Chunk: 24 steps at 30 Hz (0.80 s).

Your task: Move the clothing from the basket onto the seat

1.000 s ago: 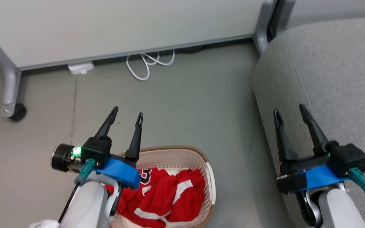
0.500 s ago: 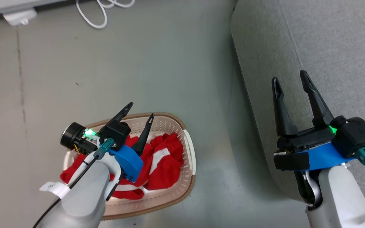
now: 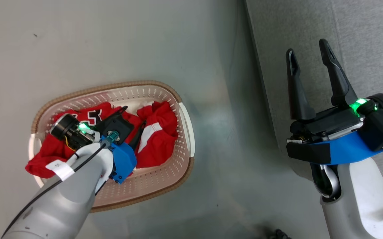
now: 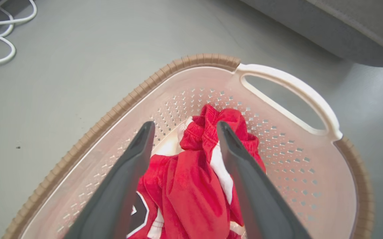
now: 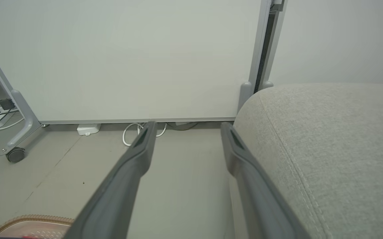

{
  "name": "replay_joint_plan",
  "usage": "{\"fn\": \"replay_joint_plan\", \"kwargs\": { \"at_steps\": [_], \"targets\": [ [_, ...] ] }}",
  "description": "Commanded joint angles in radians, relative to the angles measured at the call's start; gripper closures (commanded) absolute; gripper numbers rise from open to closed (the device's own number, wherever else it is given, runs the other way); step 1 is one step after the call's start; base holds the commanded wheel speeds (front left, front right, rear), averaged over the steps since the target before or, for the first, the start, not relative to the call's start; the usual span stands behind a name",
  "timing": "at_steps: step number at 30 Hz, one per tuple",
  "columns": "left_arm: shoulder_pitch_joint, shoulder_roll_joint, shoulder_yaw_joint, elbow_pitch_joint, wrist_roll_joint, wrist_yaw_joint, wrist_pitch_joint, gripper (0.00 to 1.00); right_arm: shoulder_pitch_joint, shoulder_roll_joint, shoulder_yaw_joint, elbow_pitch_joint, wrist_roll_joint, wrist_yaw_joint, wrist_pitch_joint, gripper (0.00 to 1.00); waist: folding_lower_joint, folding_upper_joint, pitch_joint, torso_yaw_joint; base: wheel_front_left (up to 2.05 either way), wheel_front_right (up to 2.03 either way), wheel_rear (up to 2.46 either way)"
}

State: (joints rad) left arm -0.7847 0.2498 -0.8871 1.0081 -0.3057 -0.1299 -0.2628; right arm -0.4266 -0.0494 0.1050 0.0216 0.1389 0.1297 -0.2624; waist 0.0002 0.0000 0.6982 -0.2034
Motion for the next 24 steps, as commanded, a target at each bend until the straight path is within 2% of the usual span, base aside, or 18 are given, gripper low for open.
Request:
{"fn": "replay_joint_plan", "kwargs": {
  "at_steps": [1, 11, 24],
  "targets": [
    [-0.034, 0.008, -0.023, 0.017, -0.014, 0.0, -0.003, 0.0, -0.02, -0.002, 0.001, -0.008, -0.006, 0.002, -0.004, 0.0, -0.0002, 0.0, 0.058, -0.012, 0.0, 0.0, 0.0],
    [-0.143, 0.047, -0.204, 0.116, -0.099, 0.0, 0.013, 0.0, -0.05, -0.002, -0.001, -0.063, 0.015, 0.002, -0.004, 0.0, -0.0002, 0.0, 0.192, -0.038, 0.0, 0.0, 0.0],
    [-0.198, 0.092, -0.338, 0.151, -0.23, 0.0, 0.074, 0.0, -0.055, -0.002, 0.005, -0.124, 0.044, 0.001, -0.004, 0.0, -0.0002, 0.0, 0.279, -0.079, 0.0, 0.0, 0.0]
  ]
}}
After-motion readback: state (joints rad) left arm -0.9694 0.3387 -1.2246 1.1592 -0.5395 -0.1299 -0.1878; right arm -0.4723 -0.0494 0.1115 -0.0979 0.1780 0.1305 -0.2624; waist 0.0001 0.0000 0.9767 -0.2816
